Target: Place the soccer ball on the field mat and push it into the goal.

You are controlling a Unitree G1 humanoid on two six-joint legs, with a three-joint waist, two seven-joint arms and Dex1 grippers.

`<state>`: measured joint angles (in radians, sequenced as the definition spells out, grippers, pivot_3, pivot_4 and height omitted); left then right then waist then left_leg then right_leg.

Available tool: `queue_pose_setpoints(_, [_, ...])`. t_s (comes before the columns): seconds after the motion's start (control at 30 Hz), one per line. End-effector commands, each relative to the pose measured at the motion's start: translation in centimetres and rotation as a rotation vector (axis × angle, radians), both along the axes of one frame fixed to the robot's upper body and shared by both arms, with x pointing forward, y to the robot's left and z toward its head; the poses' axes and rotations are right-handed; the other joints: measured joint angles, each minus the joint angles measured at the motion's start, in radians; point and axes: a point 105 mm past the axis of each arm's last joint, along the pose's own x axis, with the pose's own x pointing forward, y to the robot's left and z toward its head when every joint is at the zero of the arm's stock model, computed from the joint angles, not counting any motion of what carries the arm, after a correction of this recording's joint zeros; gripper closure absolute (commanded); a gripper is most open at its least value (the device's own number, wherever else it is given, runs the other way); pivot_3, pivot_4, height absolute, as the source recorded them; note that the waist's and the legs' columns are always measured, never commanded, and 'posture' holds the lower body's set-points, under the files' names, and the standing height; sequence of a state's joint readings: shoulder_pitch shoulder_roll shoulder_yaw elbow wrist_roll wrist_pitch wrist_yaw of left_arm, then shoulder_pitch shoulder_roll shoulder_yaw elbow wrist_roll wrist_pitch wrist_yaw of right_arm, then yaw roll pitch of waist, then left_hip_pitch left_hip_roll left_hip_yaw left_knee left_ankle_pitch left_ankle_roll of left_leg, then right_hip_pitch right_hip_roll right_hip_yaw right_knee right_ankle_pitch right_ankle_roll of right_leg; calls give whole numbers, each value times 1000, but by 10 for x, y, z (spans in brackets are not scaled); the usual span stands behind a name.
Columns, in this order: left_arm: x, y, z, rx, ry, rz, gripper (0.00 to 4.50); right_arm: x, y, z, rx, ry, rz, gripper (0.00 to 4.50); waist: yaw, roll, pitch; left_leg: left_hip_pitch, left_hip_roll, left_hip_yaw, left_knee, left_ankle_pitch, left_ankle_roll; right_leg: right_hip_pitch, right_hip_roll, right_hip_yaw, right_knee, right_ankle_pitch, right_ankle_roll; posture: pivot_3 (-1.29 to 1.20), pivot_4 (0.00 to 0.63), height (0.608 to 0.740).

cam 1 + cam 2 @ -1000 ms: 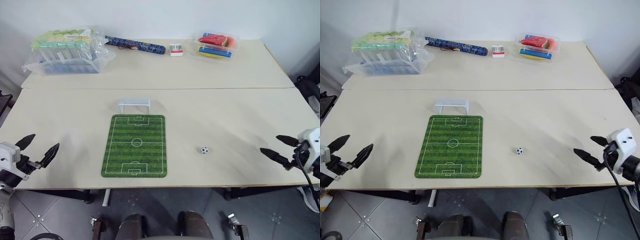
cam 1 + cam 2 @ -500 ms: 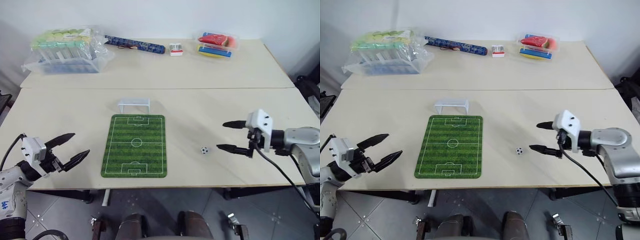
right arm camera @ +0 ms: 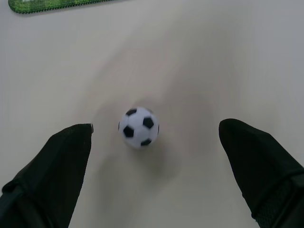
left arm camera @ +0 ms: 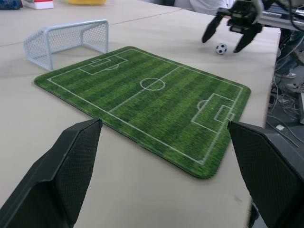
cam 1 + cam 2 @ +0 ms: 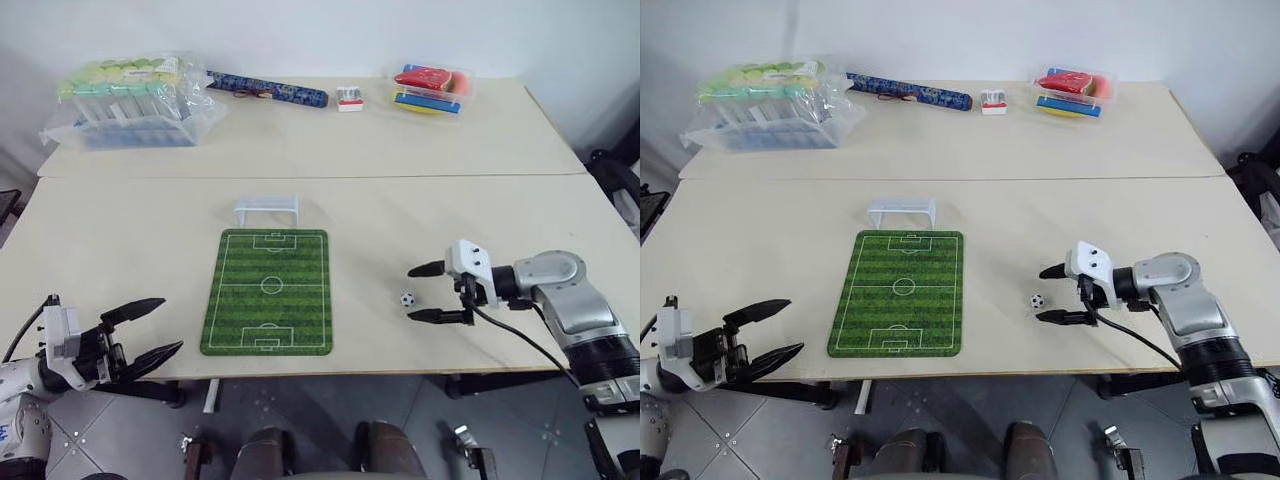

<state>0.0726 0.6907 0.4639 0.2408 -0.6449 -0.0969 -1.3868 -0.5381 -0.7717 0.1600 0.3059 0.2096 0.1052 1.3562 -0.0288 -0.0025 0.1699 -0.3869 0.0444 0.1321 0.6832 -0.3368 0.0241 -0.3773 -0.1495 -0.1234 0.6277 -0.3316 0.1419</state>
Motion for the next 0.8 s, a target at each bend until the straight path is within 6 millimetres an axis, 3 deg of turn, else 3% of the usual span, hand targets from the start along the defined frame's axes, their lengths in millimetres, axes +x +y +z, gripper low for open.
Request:
queue_pose_setpoints(0.03, [-3, 2, 9, -11, -43, 19, 0, 2, 4, -2, -19, -12, 37, 33, 1, 0, 0, 0, 0, 0, 0, 0, 0, 0, 0, 0, 0, 0, 0, 0, 150, 740])
queue_pose_setpoints(0.07, [-4, 2, 8, -11, -43, 22, 0, 2, 5, -5, -25, -7, 45, 33, 0, 0, 0, 0, 0, 0, 0, 0, 0, 0, 0, 0, 0, 0, 0, 0, 150, 740])
queue_pose_setpoints(0.17, [-6, 1, 8, -15, -47, 27, 0, 0, 6, -12, -48, -5, 63, 626, -2, 0, 0, 0, 0, 0, 0, 0, 0, 0, 0, 0, 0, 0, 0, 0, 150, 740])
queue_pose_setpoints(0.47, [-13, 6, 7, -20, -36, 8, 0, -2, 9, -5, -24, -41, 73, 3649, -1, 0, 0, 0, 0, 0, 0, 0, 0, 0, 0, 0, 0, 0, 0, 0, 150, 740])
queue_pose_setpoints(0.73, [-6, 7, 3, -40, -48, -25, 0, -10, 56, 35, 99, -105, 165, 3651, -3, 0, 0, 0, 1, 0, 0, 0, 0, 0, 0, 0, 0, 0, 0, 0, 150, 740])
queue_pose_setpoints(0.8, [-3, 9, 1, -40, -50, -33, 0, -16, 88, 38, 119, -93, 225, 3651, -3, 0, 0, 0, 1, 0, 0, 0, 0, 0, 0, 0, 0, 0, 0, 0, 150, 740])
